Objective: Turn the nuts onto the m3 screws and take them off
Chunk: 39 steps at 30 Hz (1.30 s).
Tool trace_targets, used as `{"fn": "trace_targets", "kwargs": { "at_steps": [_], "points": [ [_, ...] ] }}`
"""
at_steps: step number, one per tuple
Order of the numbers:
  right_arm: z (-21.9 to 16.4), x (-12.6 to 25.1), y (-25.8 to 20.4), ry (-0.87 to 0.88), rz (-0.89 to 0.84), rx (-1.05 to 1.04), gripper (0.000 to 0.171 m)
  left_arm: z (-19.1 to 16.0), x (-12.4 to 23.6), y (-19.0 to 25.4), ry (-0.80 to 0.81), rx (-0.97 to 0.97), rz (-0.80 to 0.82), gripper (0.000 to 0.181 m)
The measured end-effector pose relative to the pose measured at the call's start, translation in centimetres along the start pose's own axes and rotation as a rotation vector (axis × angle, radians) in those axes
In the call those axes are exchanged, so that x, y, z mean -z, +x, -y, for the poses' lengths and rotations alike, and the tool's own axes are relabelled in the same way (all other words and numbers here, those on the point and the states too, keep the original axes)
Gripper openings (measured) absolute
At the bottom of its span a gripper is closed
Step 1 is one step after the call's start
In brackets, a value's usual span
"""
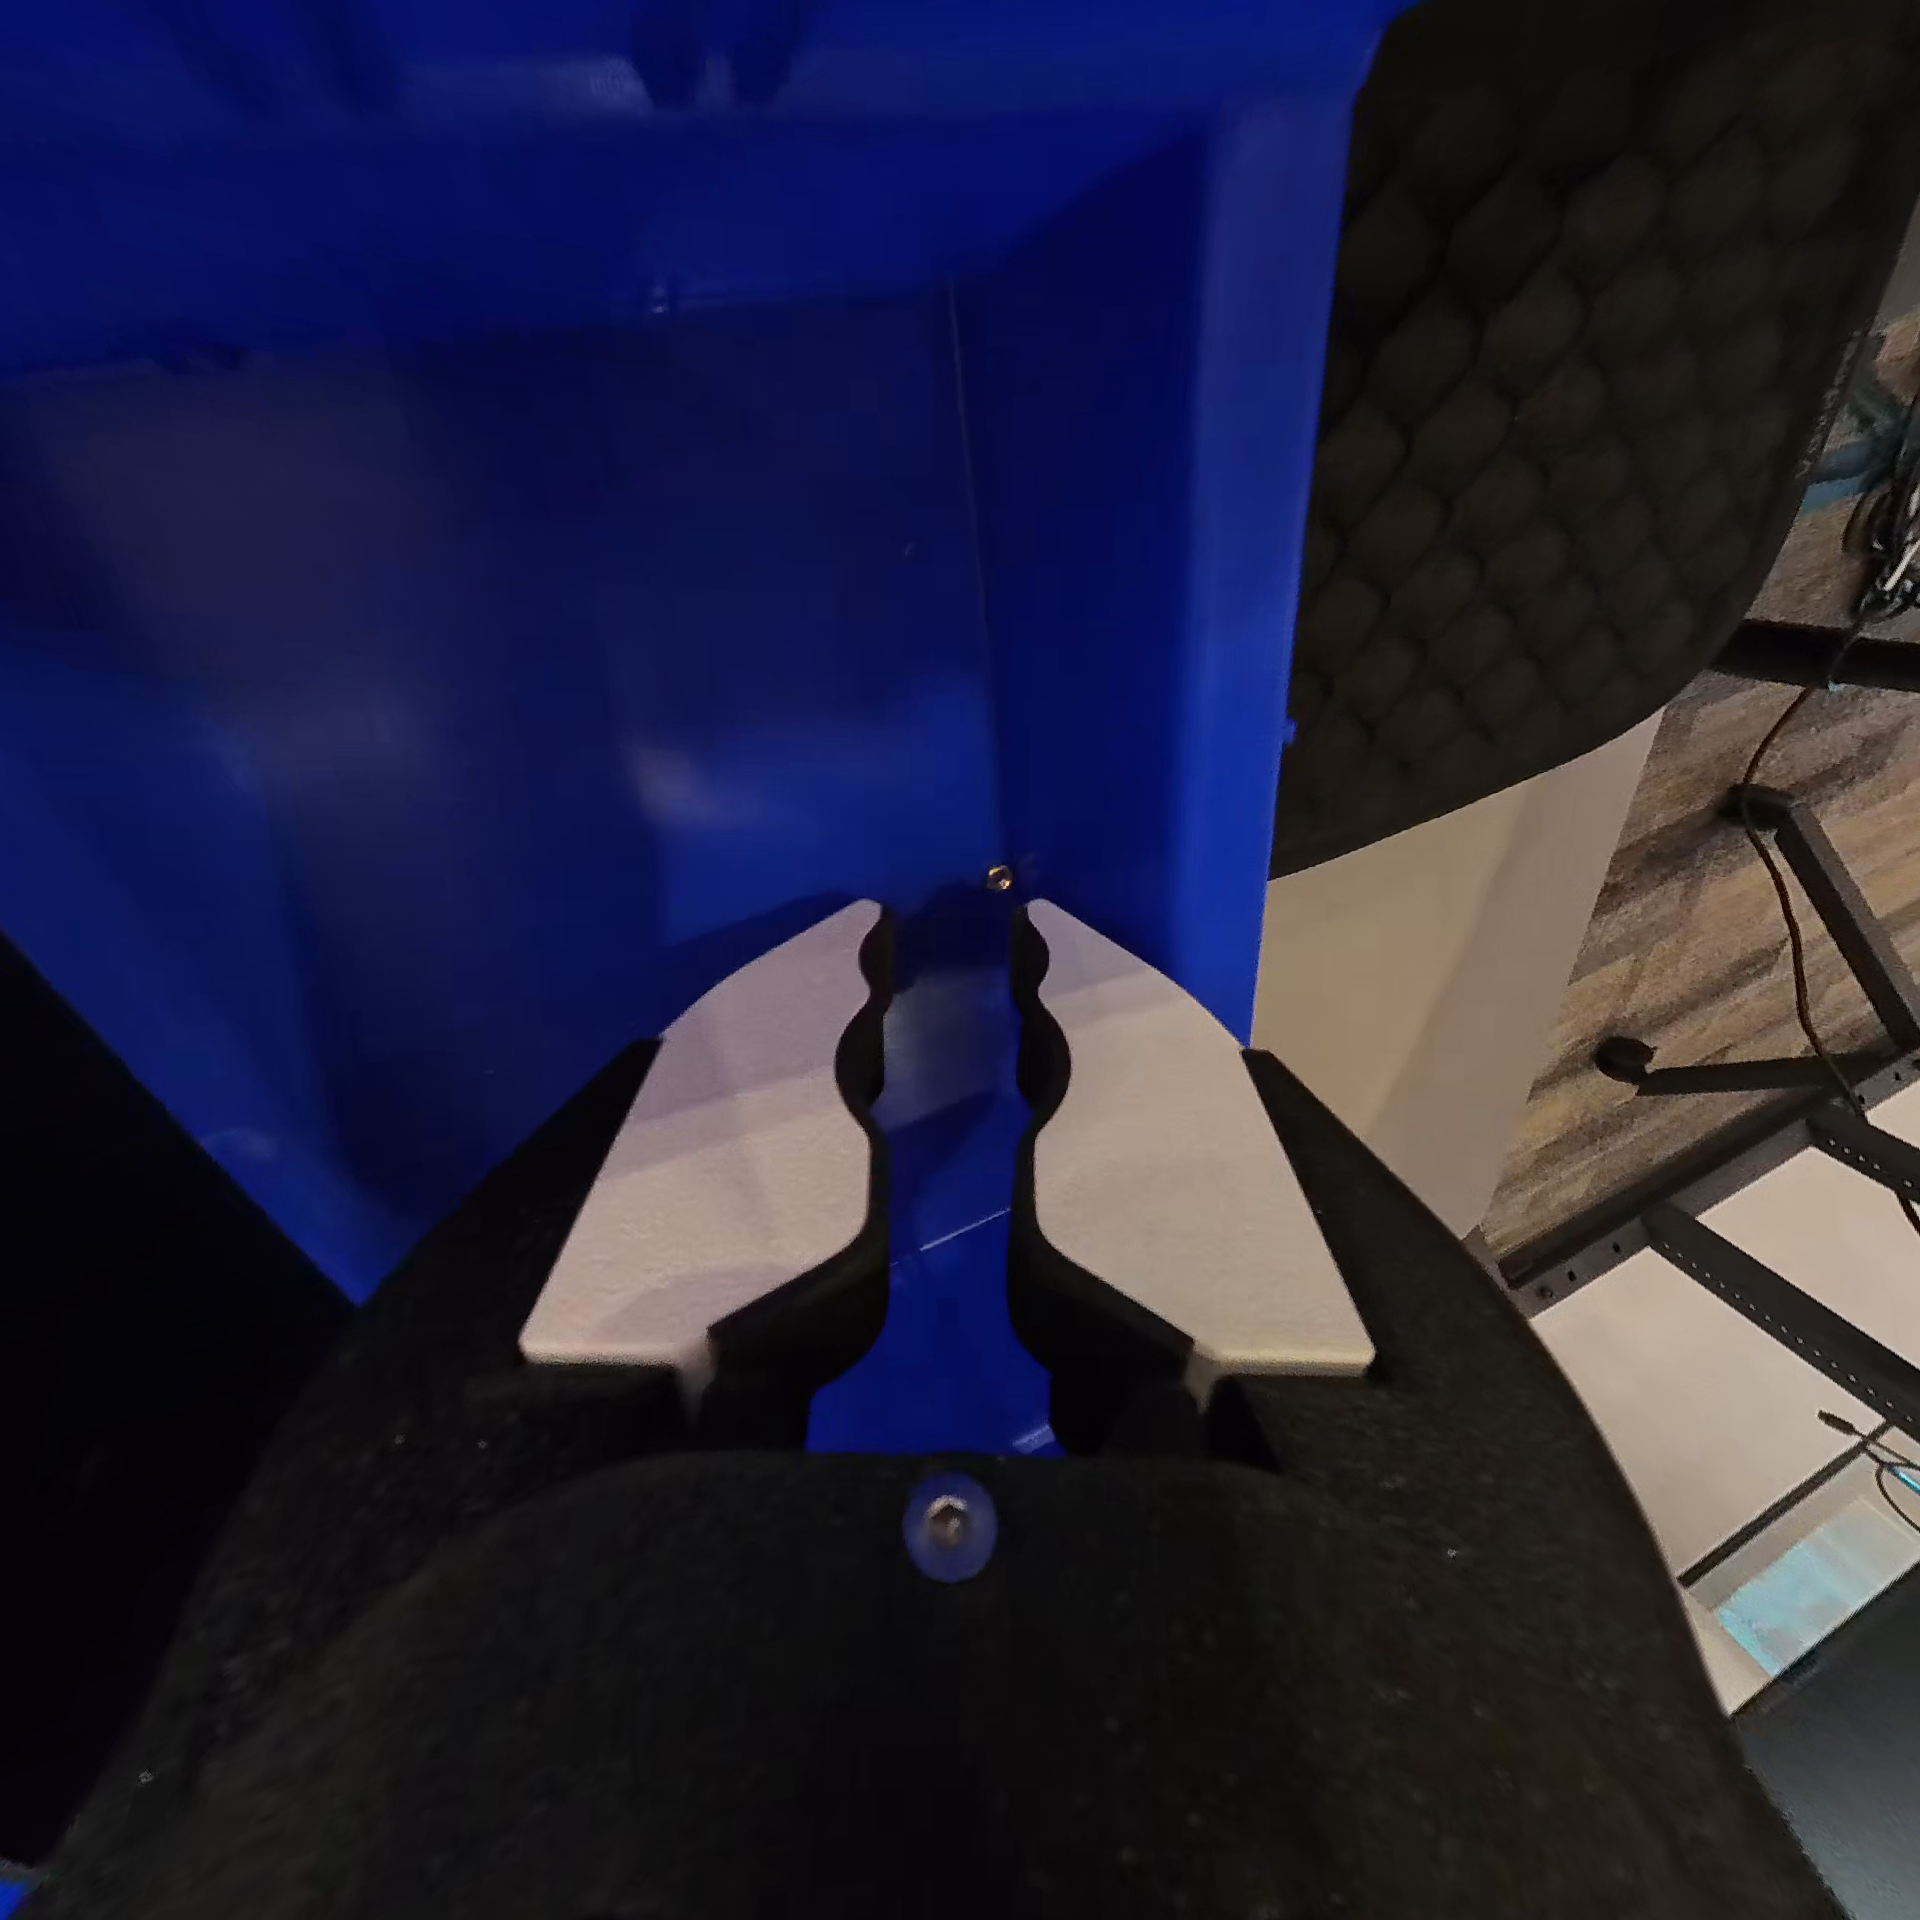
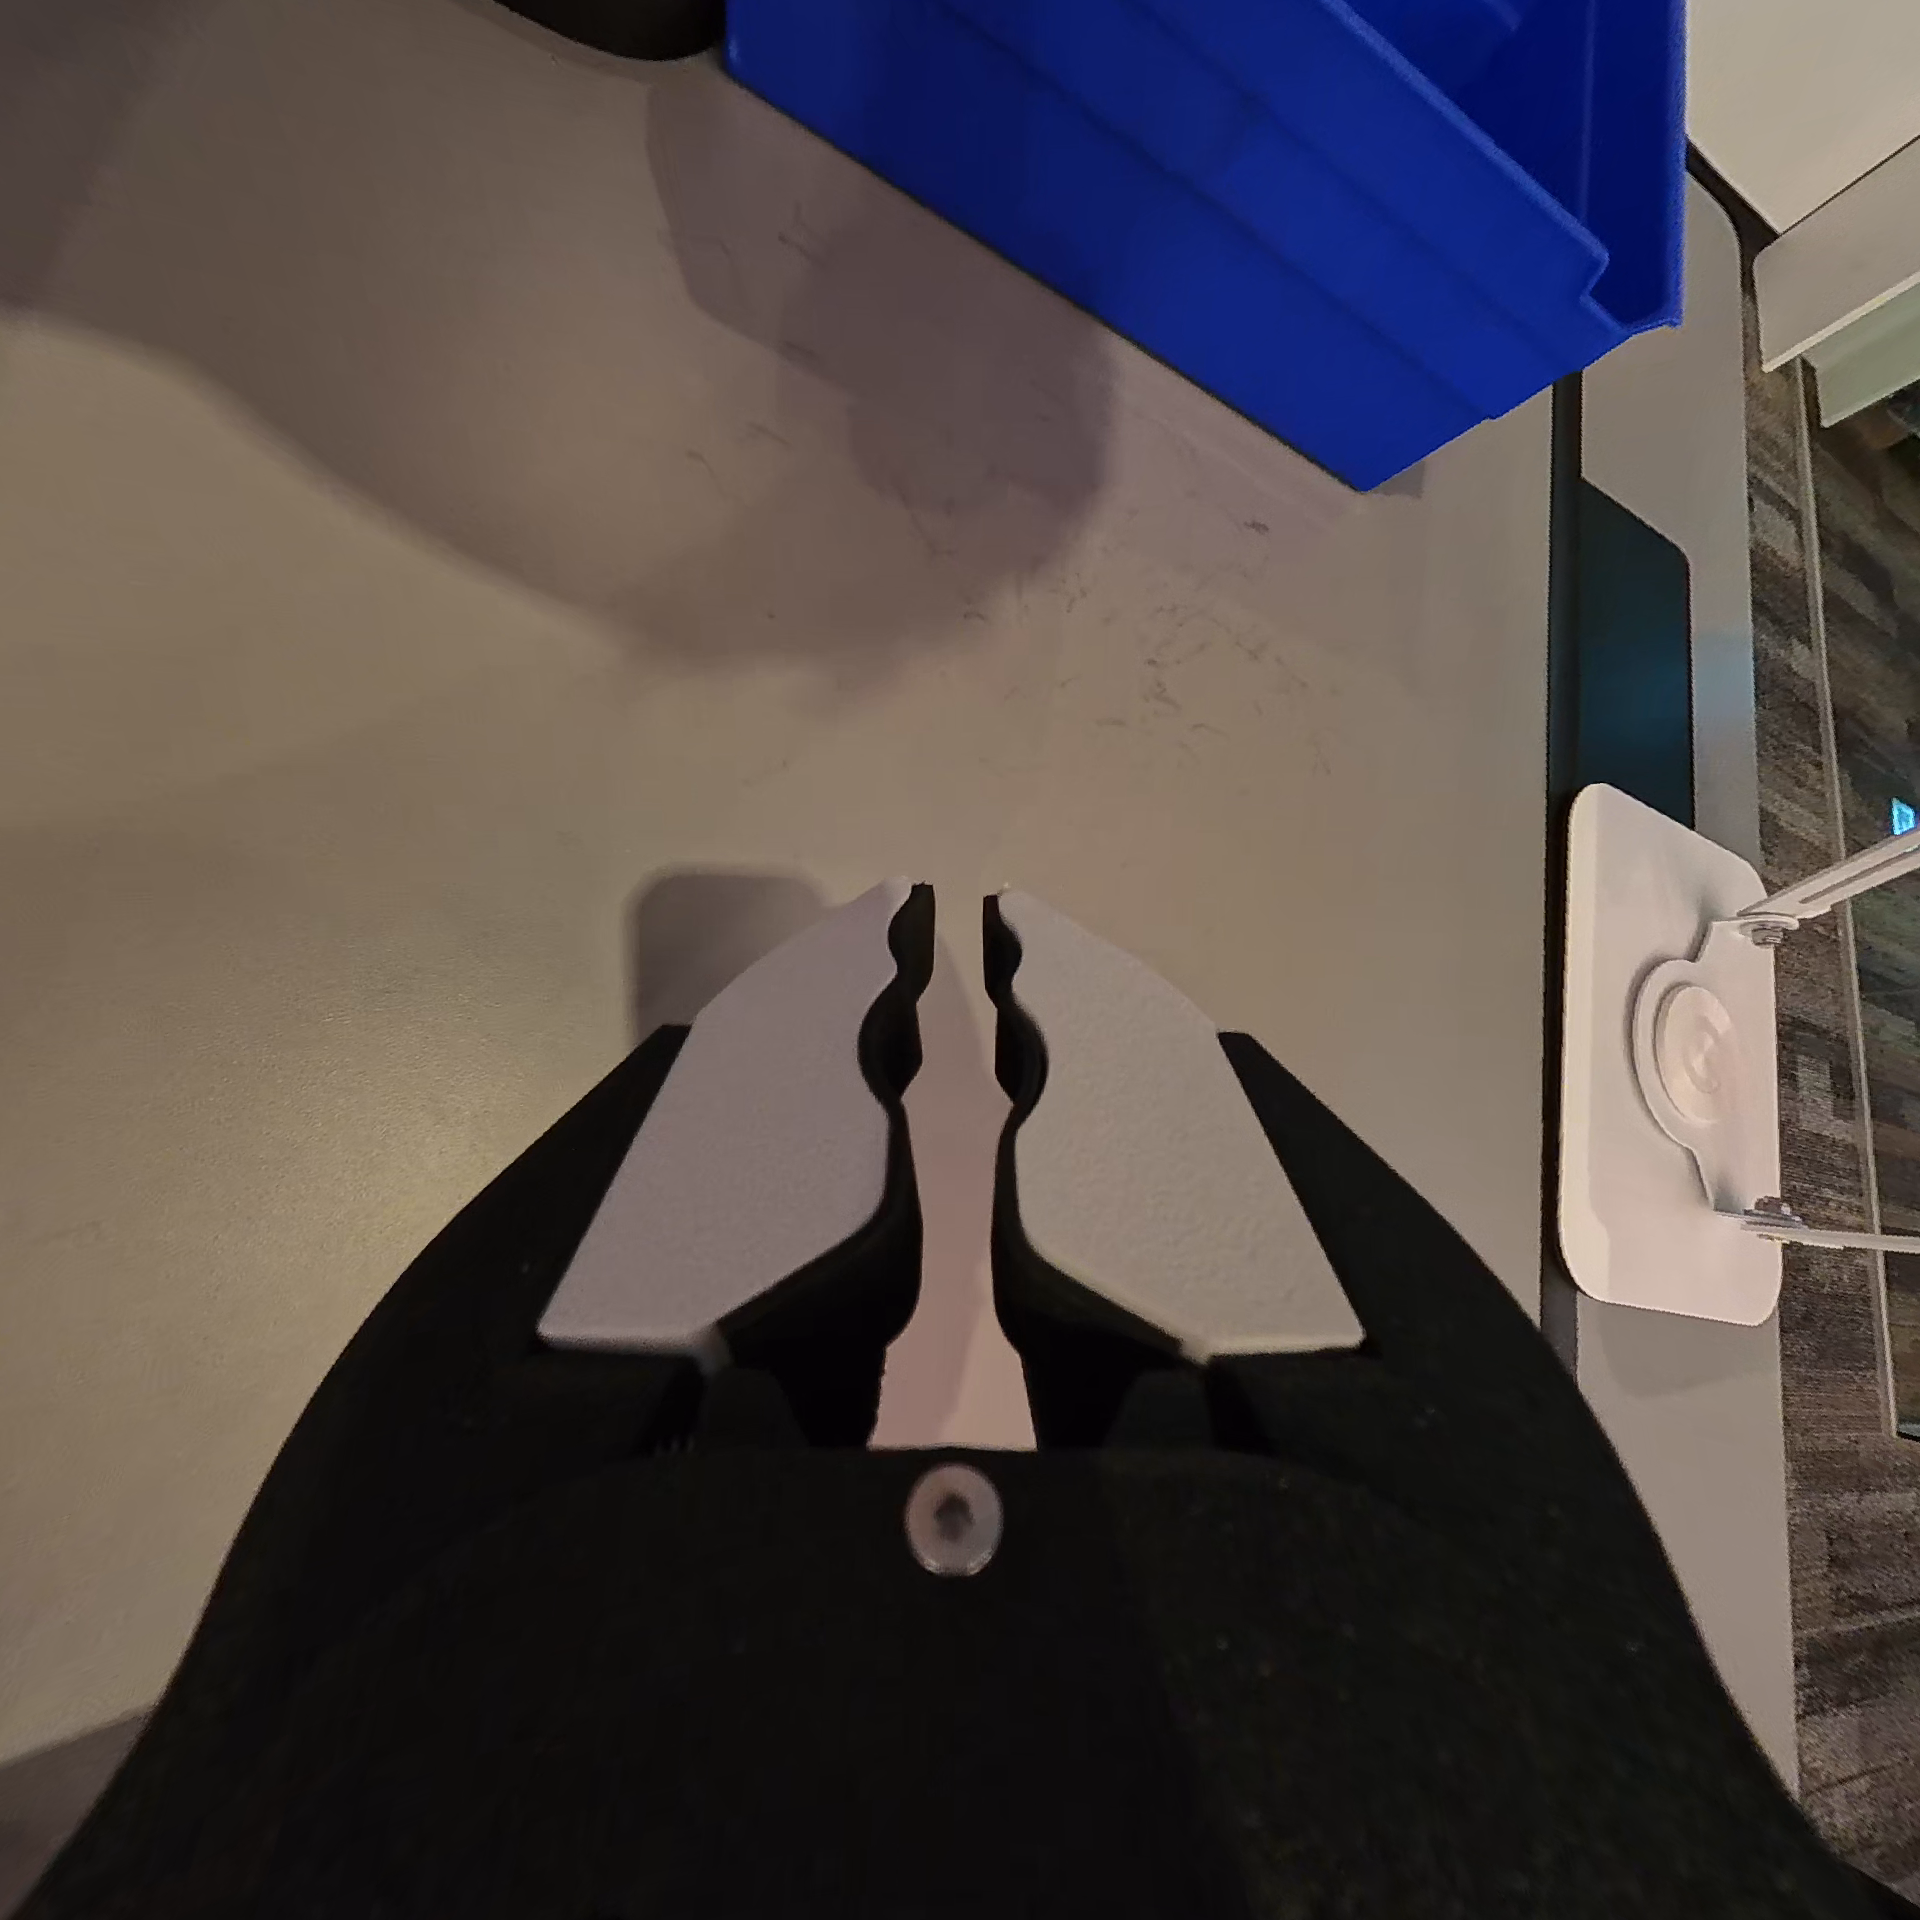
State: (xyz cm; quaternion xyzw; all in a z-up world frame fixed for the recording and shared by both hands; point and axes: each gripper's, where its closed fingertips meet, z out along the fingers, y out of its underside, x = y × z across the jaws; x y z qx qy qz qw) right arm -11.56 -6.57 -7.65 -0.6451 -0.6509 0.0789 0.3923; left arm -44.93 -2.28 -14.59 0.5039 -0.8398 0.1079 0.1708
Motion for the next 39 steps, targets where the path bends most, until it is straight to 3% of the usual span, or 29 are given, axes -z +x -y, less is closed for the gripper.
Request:
{"fn": "trace_targets", "kwargs": {
  "at_steps": [8,12,20,23,28,35,39],
  "points": [
    [0.1,0.0,0.0,0.0,-0.002,0.003,0.008,0.1,0.2,-0.2,0.01,0.009,0.022,0.025],
    [0.0,0.0,-0.1,-0.003,0.002,0.005,0.007,0.0,0.7,-1.2,0.021,0.029,0.126,0.049],
    [0.3,0.2,0.0,0.009,-0.005,0.008,0.007,0.2,0.6,-1.4,0.059,0.043,0.17,0.047],
    [0.3,0.1,-0.1,0.006,0.001,0.01,0.007,0.0,0.7,-0.7,0.068,0.121,0.071,0.04],
    [0.1,-0.1,-0.3,-0.007,0.007,0.011,0.007,2.1,2.8,0.7,0.285,0.351,-0.216,0.036],
    [0.0,-0.2,-0.2,-0.001,0.009,0.002,0.007,2.0,2.5,1.9,0.253,0.479,-0.378,0.01],
    [-0.2,-0.2,-0.1,-0.006,0.007,-0.006,0.008,2.6,1.8,1.6,0.238,0.706,-0.452,0.01]
  ]
}}
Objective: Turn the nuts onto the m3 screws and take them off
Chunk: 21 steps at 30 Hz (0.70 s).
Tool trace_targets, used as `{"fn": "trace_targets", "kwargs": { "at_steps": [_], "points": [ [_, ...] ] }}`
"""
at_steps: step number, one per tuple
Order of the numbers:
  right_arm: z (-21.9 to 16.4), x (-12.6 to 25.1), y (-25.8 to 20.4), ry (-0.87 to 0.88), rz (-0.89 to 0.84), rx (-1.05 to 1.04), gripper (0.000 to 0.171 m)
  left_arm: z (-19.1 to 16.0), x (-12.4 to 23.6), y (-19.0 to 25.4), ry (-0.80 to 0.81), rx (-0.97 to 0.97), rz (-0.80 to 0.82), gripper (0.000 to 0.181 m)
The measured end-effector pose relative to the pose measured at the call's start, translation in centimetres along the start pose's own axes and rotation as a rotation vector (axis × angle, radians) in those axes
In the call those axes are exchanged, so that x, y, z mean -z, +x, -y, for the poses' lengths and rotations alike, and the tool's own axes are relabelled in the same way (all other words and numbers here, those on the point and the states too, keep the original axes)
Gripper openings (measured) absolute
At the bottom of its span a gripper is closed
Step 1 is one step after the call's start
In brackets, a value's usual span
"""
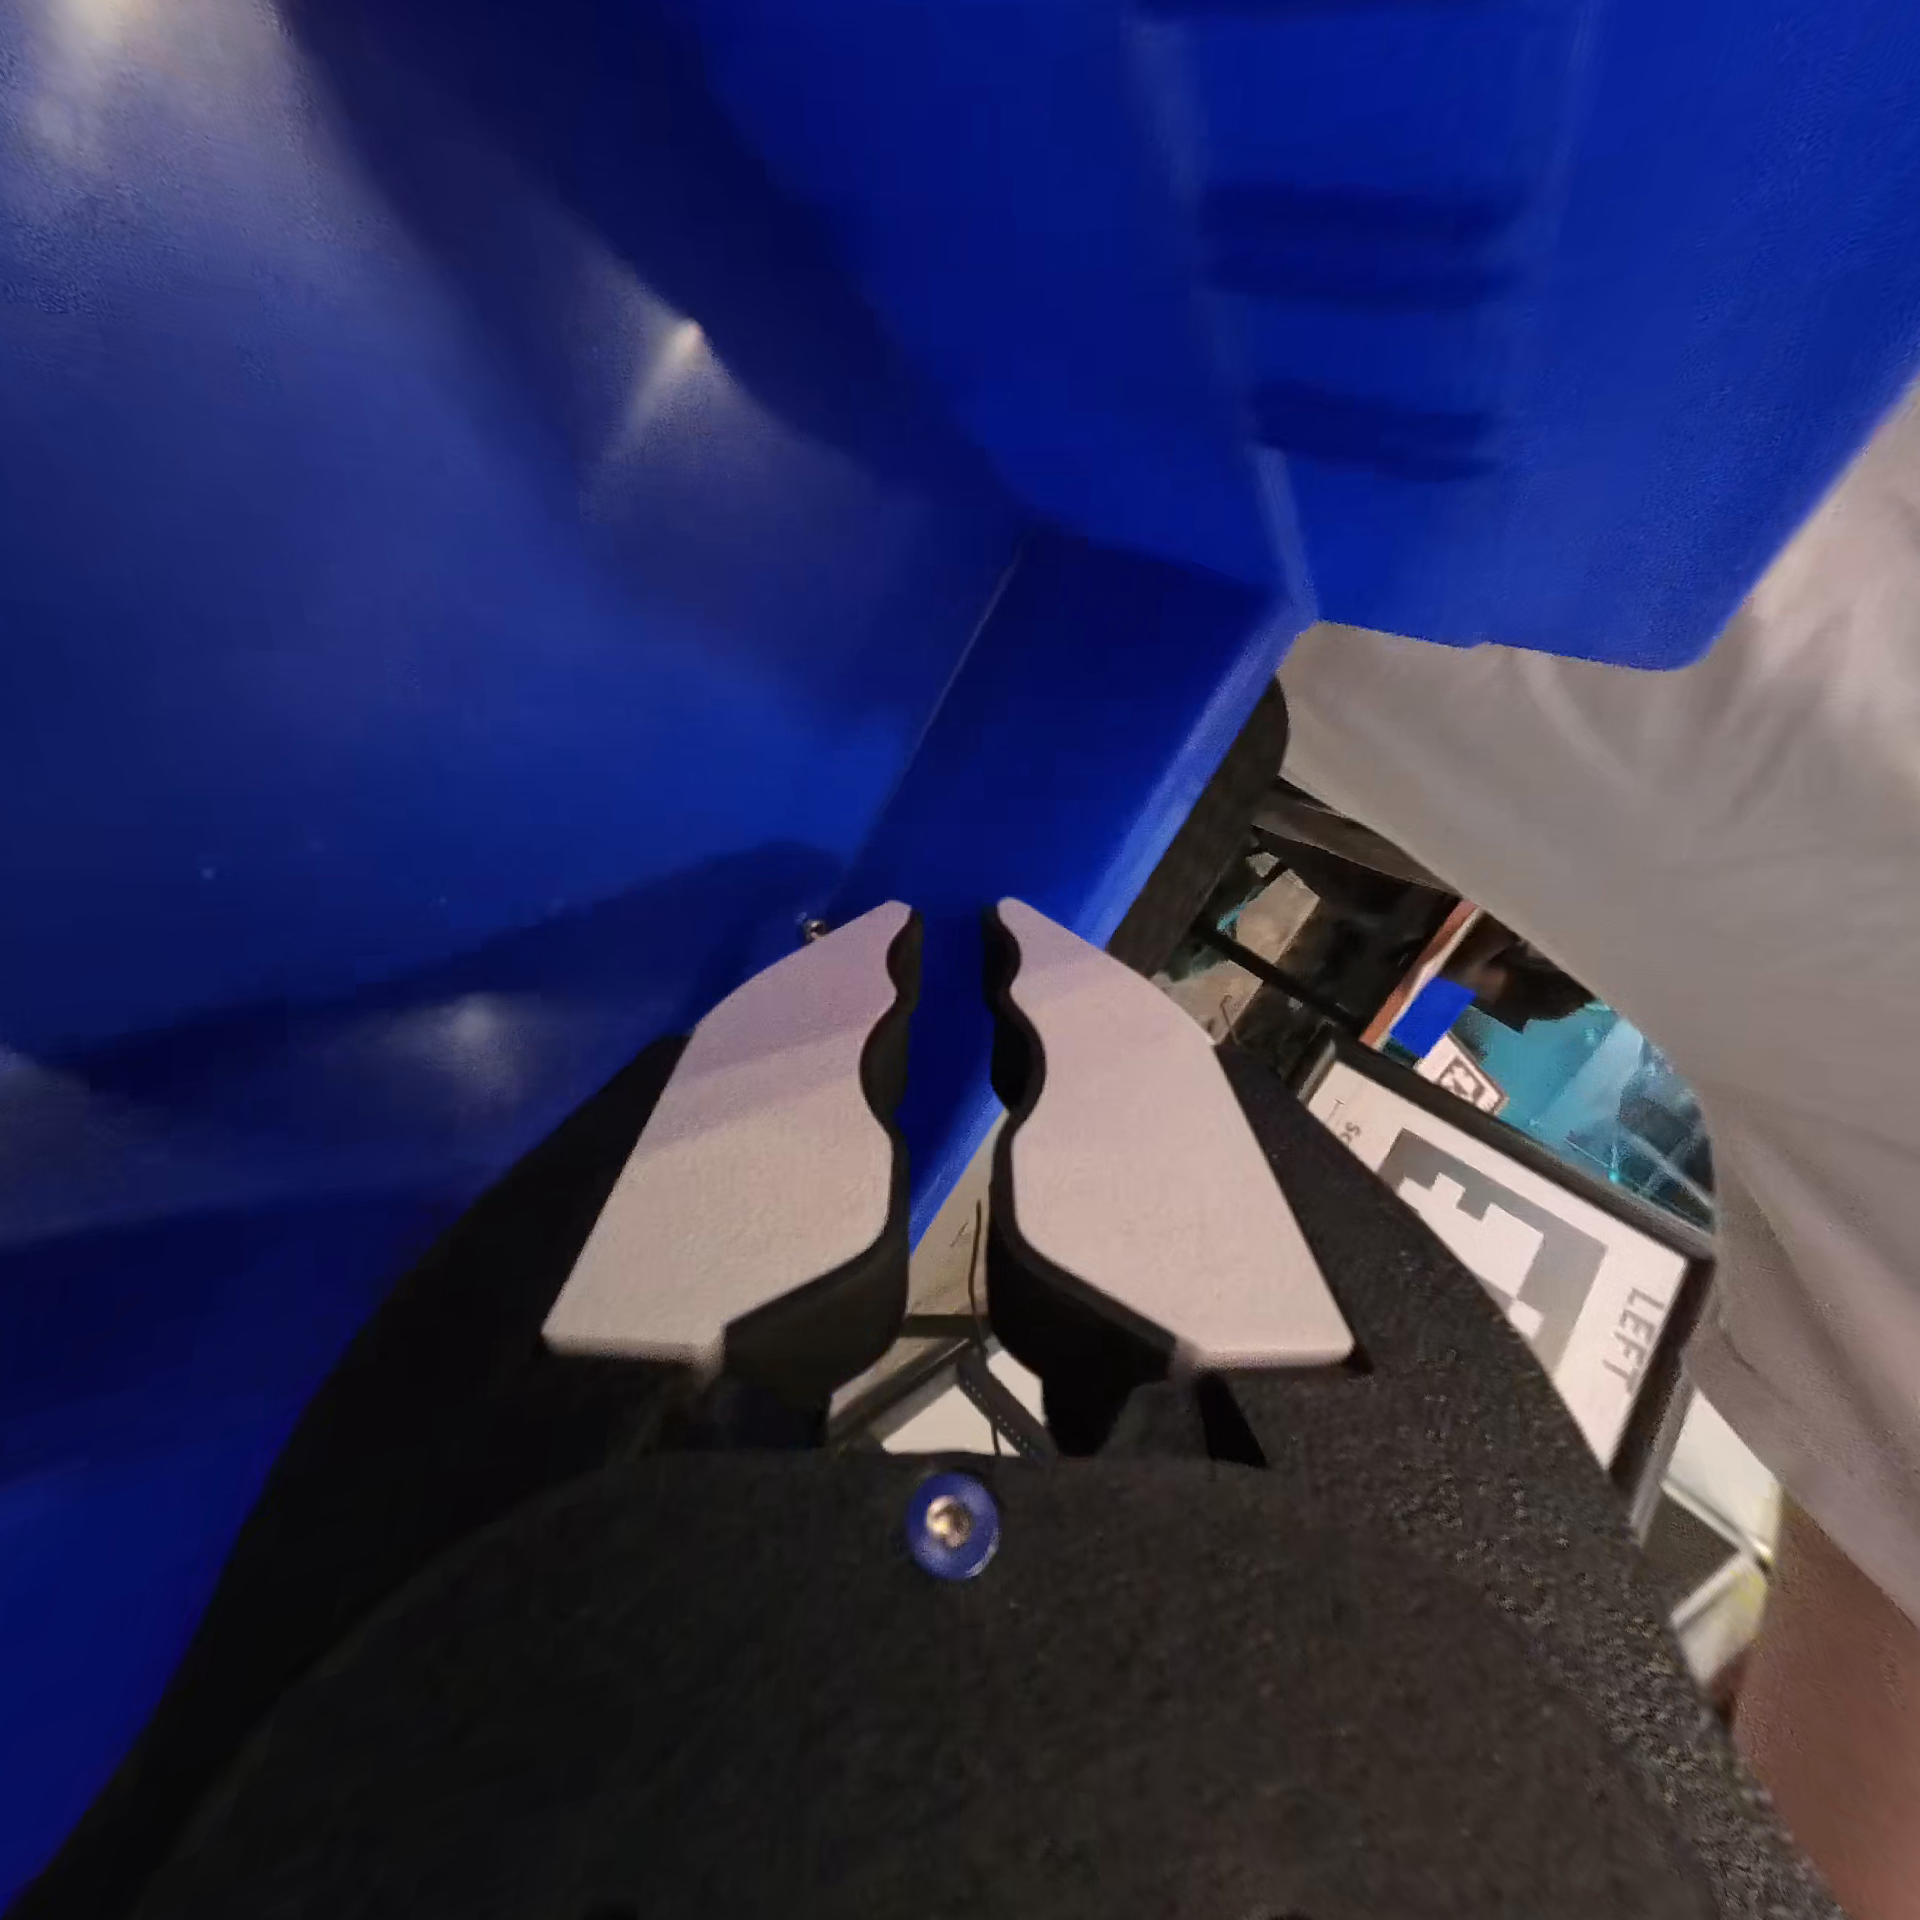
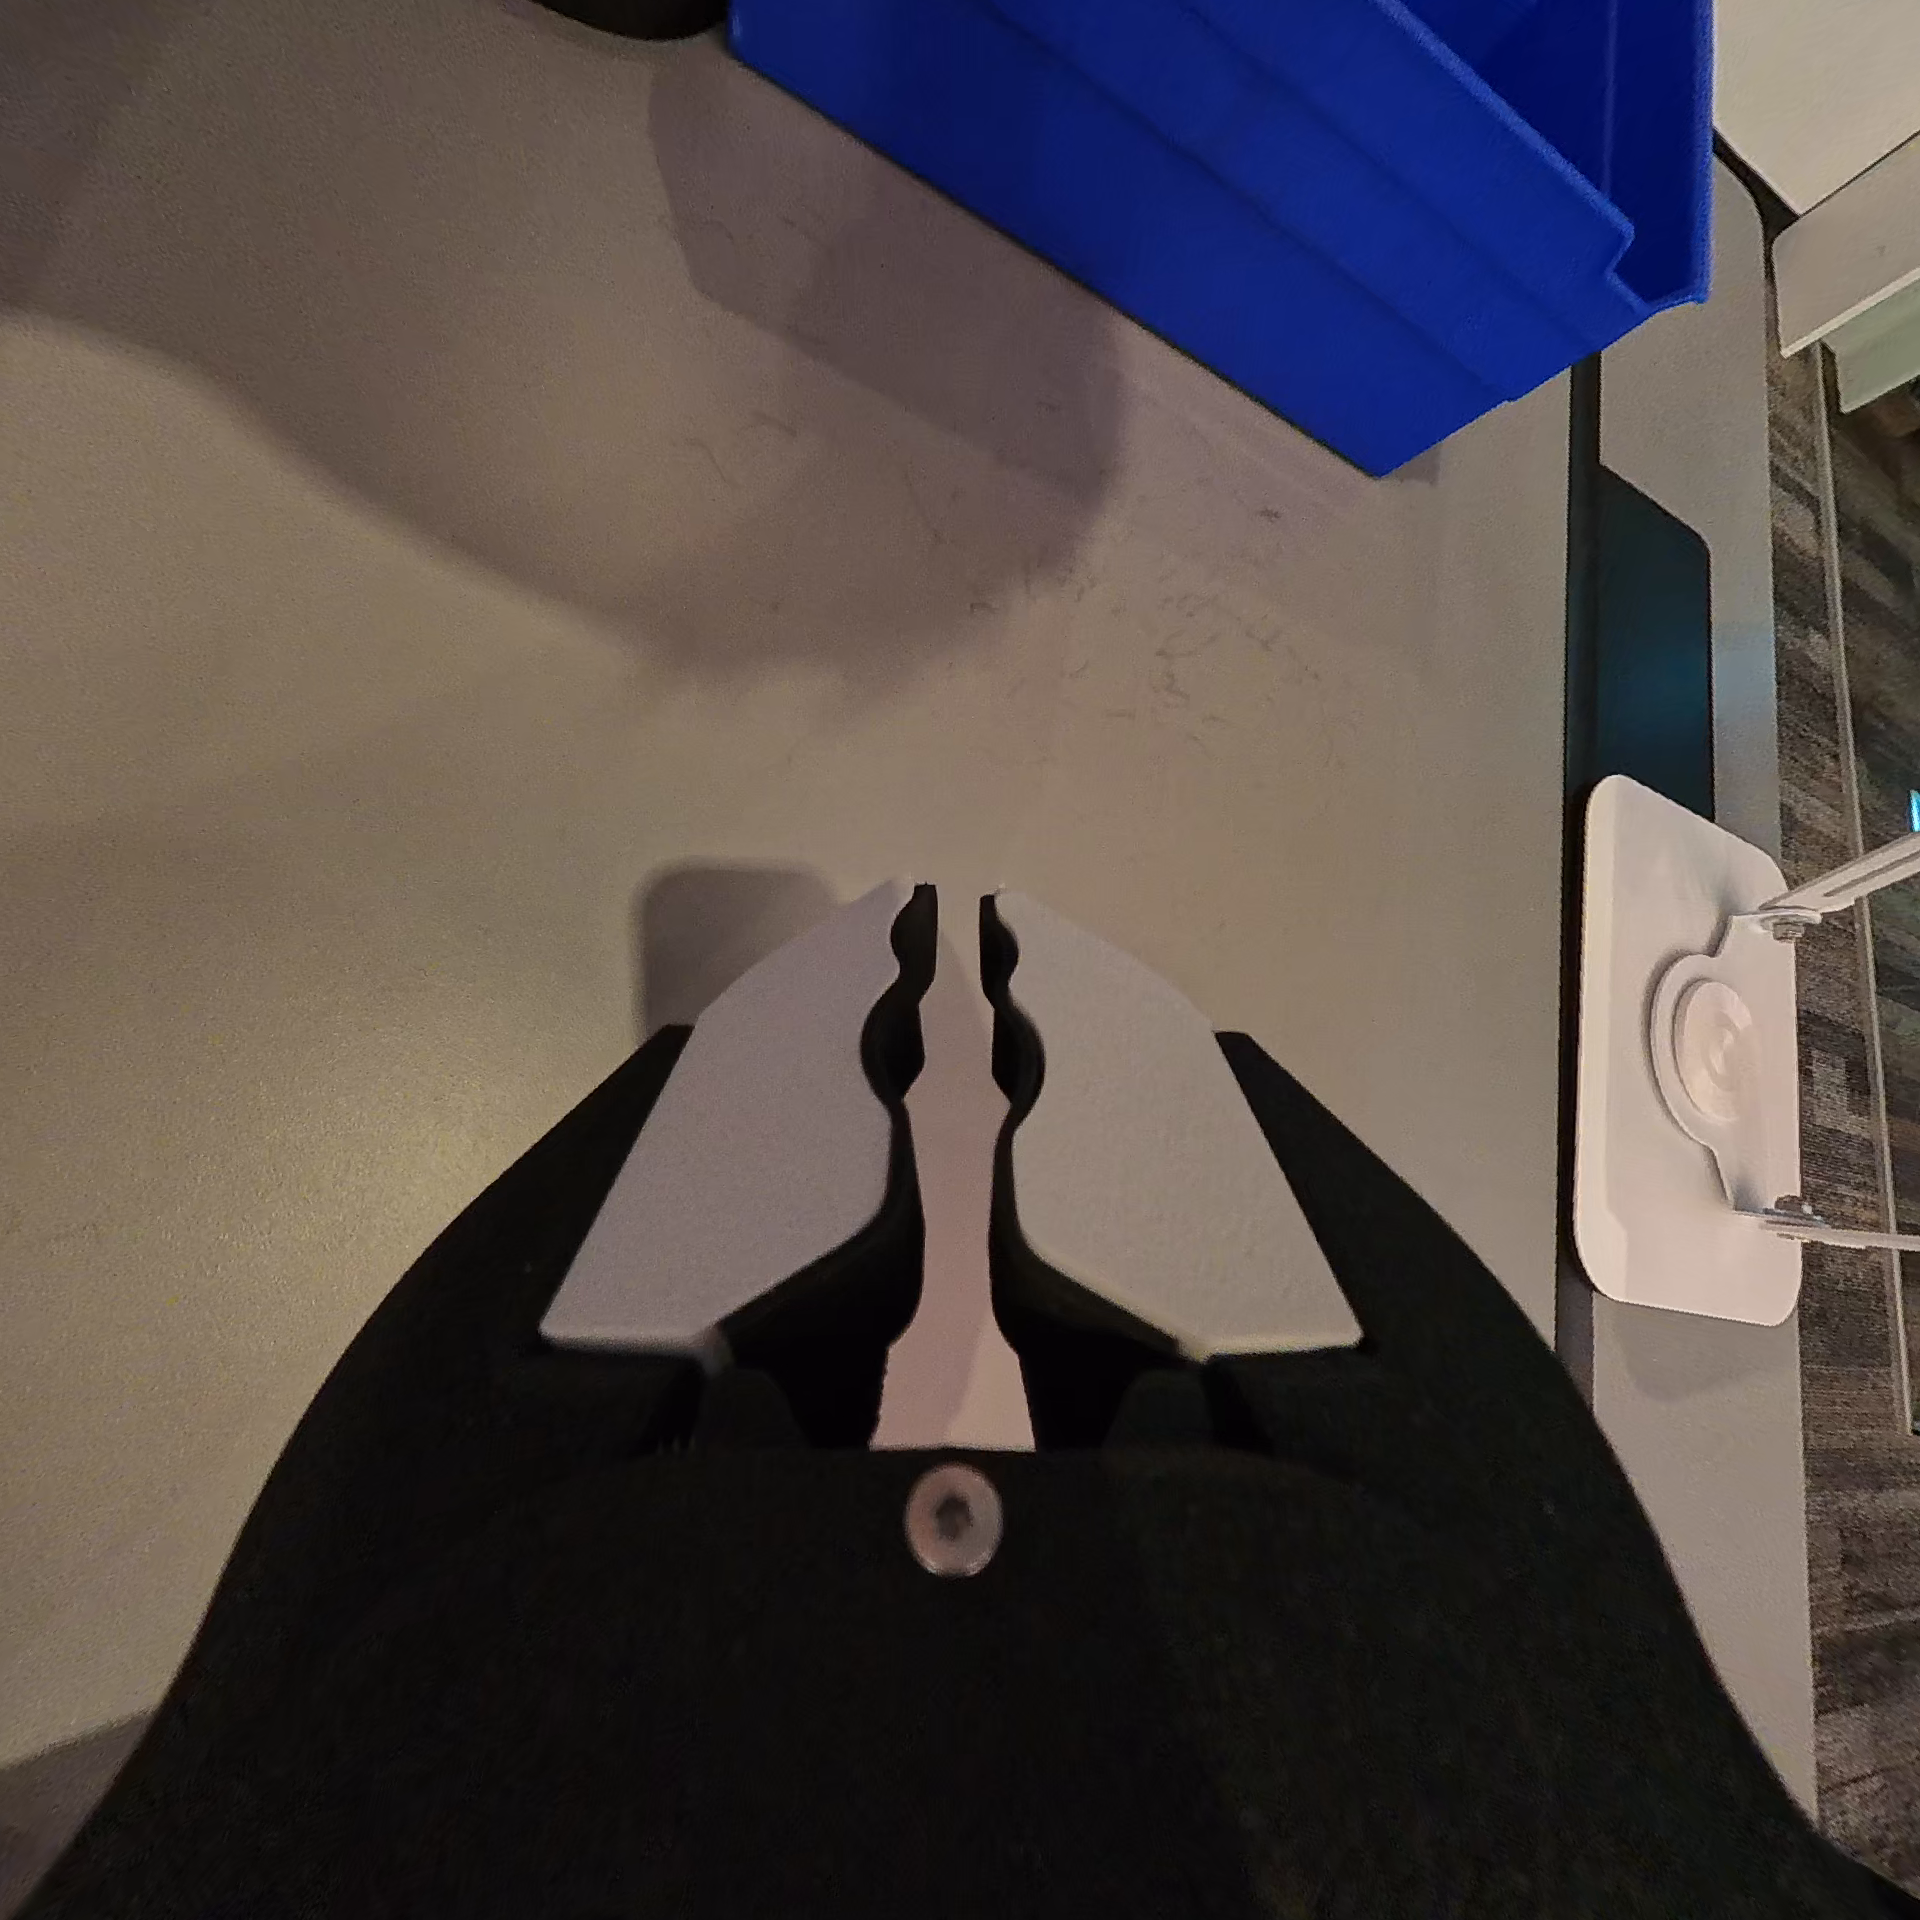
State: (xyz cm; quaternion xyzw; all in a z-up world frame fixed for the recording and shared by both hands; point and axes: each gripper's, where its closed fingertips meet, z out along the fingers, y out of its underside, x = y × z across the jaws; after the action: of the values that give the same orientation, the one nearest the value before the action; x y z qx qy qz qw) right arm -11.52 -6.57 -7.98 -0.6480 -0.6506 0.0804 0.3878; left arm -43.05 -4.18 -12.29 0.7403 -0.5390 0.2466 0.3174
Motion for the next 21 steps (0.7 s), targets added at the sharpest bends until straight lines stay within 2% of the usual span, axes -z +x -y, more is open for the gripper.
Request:
{"fn": "trace_targets", "kwargs": {
  "at_steps": [3,6,11,18,21],
  "points": [
    [0.0,-0.1,0.0,0.004,0.006,-0.003,0.008,-1.1,-0.1,-1.6,-0.065,0.082,0.148,0.009],
    [-0.1,-0.2,-0.1,-0.006,0.009,0.004,0.008,-1.0,-0.3,-1.7,-0.047,0.214,0.173,0.006],
    [0.1,-0.1,-0.2,-0.001,0.005,0.008,0.008,-1.1,-0.3,-2.5,-0.008,0.398,0.258,0.013],
    [0.4,0.4,0.0,0.016,-0.002,0.009,0.008,-1.2,0.1,-3.6,-0.041,0.425,0.399,0.028],
    [0.6,0.7,0.0,0.028,-0.003,0.007,0.007,-1.1,0.2,-3.9,-0.052,0.429,0.436,0.028]
  ]
}}
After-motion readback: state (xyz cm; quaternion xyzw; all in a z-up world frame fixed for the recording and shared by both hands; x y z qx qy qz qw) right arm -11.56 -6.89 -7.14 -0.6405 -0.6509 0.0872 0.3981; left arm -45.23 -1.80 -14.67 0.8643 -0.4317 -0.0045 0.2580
